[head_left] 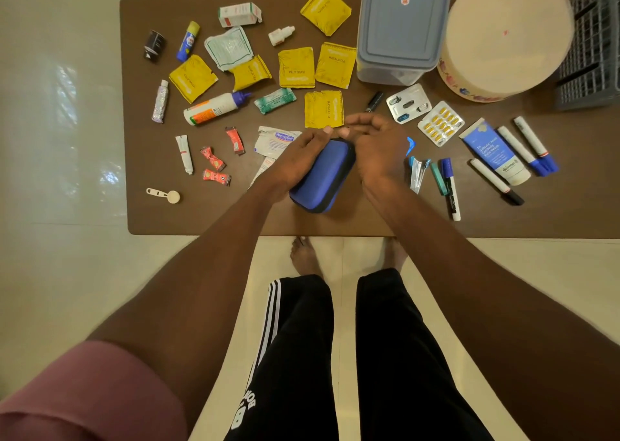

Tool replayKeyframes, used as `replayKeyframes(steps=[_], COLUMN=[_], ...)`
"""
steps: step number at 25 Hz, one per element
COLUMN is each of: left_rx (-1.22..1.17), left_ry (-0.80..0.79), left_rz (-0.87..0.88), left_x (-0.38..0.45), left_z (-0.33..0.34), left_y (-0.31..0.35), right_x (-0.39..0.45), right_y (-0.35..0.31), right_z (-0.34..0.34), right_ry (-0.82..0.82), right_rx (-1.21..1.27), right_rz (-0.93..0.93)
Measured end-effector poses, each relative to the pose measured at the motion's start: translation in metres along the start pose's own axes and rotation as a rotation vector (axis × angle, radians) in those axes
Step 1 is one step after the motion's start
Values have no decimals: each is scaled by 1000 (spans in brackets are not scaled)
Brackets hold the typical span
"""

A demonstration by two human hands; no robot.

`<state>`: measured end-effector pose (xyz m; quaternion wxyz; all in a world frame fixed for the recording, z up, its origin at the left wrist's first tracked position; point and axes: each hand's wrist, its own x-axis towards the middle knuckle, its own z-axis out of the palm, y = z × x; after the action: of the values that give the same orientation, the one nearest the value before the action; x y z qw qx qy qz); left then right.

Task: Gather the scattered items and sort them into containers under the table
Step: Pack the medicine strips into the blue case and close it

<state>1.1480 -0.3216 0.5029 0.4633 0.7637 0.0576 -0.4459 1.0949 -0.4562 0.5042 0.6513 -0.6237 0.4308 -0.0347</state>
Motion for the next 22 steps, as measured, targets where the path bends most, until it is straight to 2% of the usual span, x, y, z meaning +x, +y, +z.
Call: replayKeyframes(steps=[4, 8, 13, 16, 20, 21, 22], left_rx=[-7, -92, -517, -608, -615, -508, -304], left_ry=[67, 206, 450, 570, 533, 481, 389], left_rz=[-99, -187, -433, -539, -534, -543, -531], left_x=[8, 21, 58, 90, 12, 3, 1], left_z=[-5, 1, 4, 4, 21, 27, 32], left_y=[2, 5, -24, -51, 5, 8, 8], right_x=[-7, -18, -43, -51, -44, -43, -43], right_y=[0, 8, 13, 19, 26, 25, 24], right_z=[-6, -6, -7, -12, -20, -21, -21], right_ry=[70, 108, 67, 46, -2, -13, -23], right_rx=[-8, -32, -47, -169, -489, -557, -599], right_rz=[-113, -195, -262, -378, -545, -602, -656])
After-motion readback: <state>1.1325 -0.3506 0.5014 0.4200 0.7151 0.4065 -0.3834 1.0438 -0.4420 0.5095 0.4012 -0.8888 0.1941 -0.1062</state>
